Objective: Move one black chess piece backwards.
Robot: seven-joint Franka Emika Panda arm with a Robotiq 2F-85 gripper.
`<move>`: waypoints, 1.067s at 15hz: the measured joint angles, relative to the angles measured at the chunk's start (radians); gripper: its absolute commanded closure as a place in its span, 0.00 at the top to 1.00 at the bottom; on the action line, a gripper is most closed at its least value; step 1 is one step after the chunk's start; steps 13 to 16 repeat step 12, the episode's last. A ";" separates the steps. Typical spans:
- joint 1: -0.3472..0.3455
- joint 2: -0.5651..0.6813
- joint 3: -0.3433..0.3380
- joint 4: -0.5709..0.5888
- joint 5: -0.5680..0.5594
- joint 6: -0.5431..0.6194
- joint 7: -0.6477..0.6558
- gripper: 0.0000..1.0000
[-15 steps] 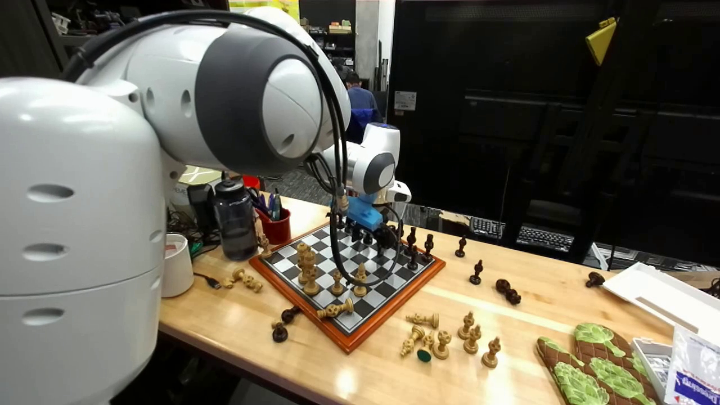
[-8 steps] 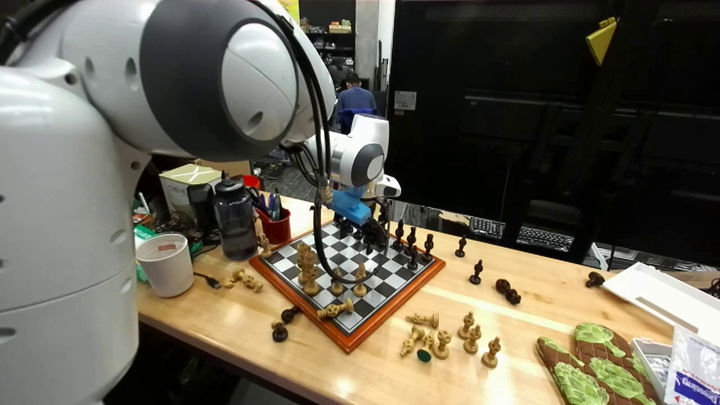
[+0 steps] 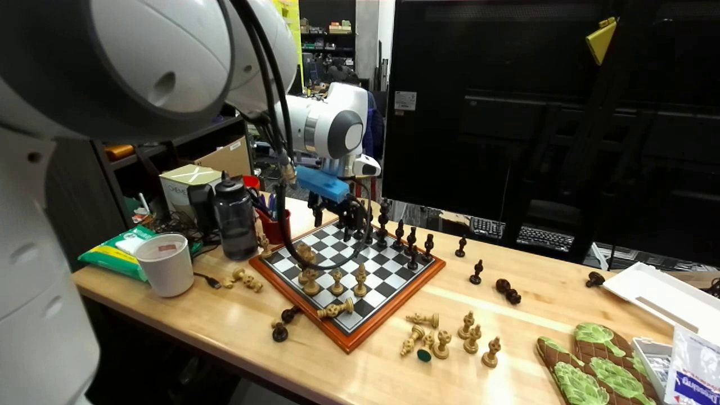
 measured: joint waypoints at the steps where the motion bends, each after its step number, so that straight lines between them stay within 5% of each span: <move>1: 0.003 -0.019 0.007 -0.002 0.000 -0.027 -0.007 1.00; 9: 0.021 -0.121 0.055 -0.009 -0.001 -0.180 -0.140 1.00; 16: 0.022 -0.120 0.056 -0.009 -0.001 -0.181 -0.141 1.00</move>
